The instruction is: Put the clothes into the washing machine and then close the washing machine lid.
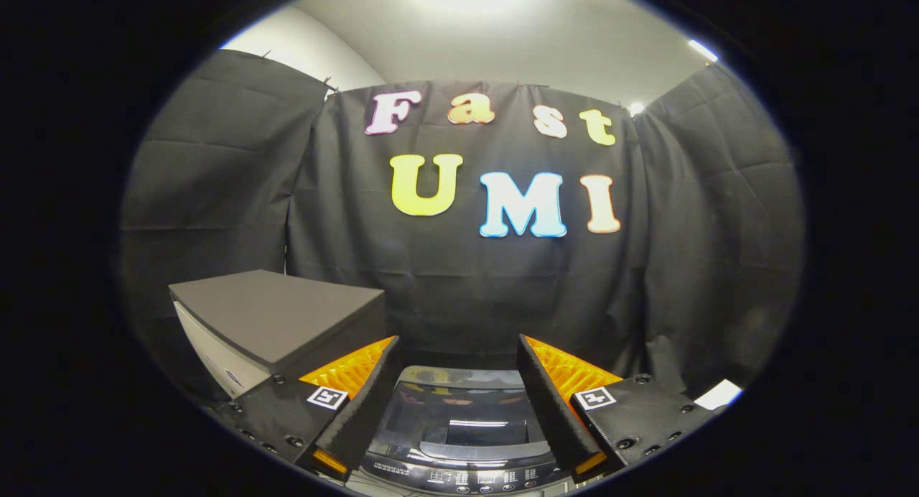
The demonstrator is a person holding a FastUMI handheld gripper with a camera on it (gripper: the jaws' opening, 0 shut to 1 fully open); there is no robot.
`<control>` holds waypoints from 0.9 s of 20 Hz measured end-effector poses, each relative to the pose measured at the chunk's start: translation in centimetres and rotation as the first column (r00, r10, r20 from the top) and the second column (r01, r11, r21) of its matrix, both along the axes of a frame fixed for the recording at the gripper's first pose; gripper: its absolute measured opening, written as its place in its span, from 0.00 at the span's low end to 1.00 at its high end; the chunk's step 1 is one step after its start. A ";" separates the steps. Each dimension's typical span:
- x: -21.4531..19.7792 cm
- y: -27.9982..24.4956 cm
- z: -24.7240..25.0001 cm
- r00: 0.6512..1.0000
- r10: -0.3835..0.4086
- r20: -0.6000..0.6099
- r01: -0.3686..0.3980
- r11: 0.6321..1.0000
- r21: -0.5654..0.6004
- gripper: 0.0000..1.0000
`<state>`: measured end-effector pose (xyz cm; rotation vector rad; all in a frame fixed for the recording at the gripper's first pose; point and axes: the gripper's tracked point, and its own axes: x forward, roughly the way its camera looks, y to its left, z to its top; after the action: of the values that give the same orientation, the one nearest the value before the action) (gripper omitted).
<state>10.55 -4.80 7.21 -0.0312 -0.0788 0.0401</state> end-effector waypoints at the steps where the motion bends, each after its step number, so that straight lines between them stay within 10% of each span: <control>1: -1.0 -0.3 0.9 1.000 -0.021 0.017 0.021 1.000 -0.001 0.98; 18: -9.8 -0.1 0.5 0.998 -0.061 0.023 0.060 0.998 0.035 0.98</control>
<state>0.74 -4.87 7.70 0.0004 -0.1024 -0.0223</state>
